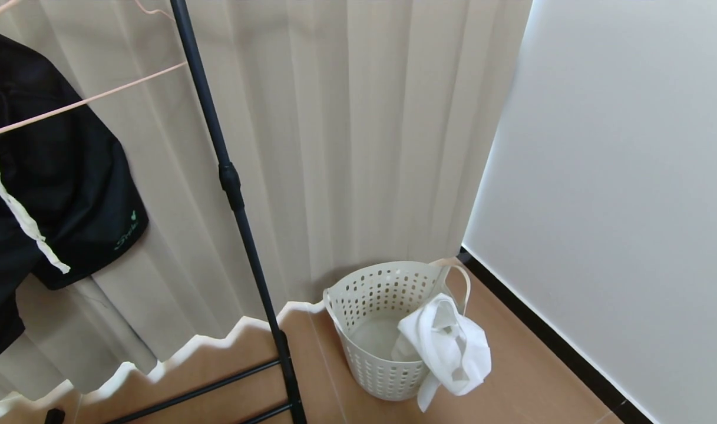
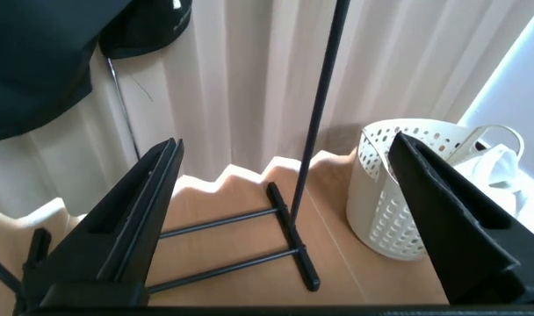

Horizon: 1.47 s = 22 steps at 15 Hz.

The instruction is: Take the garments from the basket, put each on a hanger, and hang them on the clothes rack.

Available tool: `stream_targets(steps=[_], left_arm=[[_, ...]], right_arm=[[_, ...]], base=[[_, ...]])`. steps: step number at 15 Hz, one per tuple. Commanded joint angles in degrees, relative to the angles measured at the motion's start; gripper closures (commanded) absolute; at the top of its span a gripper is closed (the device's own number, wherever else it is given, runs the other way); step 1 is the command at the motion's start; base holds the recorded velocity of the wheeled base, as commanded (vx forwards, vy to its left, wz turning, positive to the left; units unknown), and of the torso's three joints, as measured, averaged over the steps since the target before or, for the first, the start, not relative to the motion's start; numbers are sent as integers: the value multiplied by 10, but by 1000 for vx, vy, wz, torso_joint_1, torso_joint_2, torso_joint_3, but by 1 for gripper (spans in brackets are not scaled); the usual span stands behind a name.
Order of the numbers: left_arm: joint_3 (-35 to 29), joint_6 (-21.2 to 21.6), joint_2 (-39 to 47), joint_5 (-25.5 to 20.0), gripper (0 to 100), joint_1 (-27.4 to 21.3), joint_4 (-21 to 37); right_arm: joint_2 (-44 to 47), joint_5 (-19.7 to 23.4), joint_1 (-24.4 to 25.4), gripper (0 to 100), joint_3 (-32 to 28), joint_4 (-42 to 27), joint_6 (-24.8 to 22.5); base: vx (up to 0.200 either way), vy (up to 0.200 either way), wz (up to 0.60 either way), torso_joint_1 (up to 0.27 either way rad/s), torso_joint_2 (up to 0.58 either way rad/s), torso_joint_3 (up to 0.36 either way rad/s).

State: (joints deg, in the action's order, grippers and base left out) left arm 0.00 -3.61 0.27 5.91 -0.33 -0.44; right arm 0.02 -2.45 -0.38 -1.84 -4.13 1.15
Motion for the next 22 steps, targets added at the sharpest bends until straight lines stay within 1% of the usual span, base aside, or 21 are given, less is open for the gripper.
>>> stream_targets(steps=[1, 3, 4, 10, 22], left_arm=[[0, 0, 0, 2, 0, 0, -2], [0, 3, 0, 2, 0, 0, -2], [0, 9, 1, 4, 0, 0, -3], [0, 8, 1, 3, 0, 0, -1], [0, 4, 0, 4, 0, 0, 0]], right_arm=[[1, 0, 0, 0, 1, -1, 0], [1, 0, 0, 0, 0, 0, 2], [0, 0, 0, 0, 0, 0, 1], [1, 0, 0, 0, 0, 0, 2], [0, 0, 0, 0, 0, 0, 2]], base=[[0, 0, 0, 0, 0, 0], [0, 0, 0, 0, 0, 0], [-200, 0, 0, 2, 7, 2], [0, 0, 0, 0, 1, -12], [0, 0, 0, 4, 1, -186]])
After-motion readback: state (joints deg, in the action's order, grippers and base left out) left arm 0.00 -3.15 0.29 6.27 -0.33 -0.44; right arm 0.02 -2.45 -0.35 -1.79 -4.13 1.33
